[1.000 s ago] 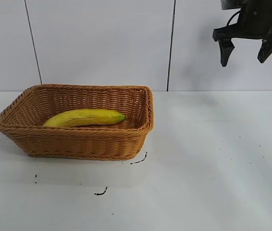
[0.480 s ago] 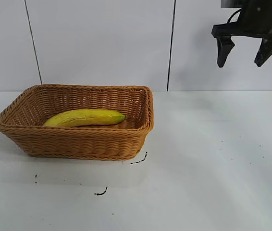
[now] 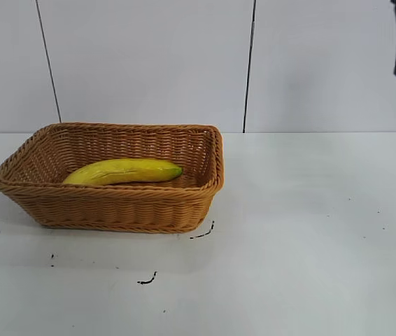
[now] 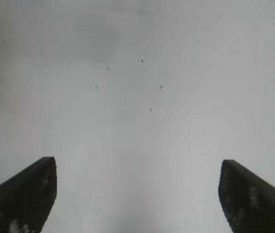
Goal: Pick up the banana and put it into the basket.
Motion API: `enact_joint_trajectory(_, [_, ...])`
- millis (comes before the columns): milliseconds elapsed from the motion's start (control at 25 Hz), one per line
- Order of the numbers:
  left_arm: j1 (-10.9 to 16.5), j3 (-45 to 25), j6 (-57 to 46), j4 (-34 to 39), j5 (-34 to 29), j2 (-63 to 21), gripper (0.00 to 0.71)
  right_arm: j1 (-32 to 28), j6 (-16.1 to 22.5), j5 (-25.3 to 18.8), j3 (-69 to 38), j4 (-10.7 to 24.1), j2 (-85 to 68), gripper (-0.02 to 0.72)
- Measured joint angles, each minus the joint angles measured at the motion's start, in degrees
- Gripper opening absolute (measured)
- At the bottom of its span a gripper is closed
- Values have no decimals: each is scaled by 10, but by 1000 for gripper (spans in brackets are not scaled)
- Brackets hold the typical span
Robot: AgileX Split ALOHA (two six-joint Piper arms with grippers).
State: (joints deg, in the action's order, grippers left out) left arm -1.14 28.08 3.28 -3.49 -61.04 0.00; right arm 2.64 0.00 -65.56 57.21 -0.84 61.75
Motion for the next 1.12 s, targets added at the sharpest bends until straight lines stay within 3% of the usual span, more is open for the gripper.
enact_joint_trajectory(240, [0,0,0,0,0,0,695,0,0,73,-179,0,-226,647])
enact_joint_trajectory(440, [0,0,0,0,0,0,695,0,0,75,-273,-1,-392,647])
enact_joint_trajectory(880, [0,0,0,0,0,0,695,-3,-6,71,-287,-1,-510,647])
enact_joint_trajectory(1120, [0,0,0,0,0,0,695,-49,-6,71,-287,-1,-515,647])
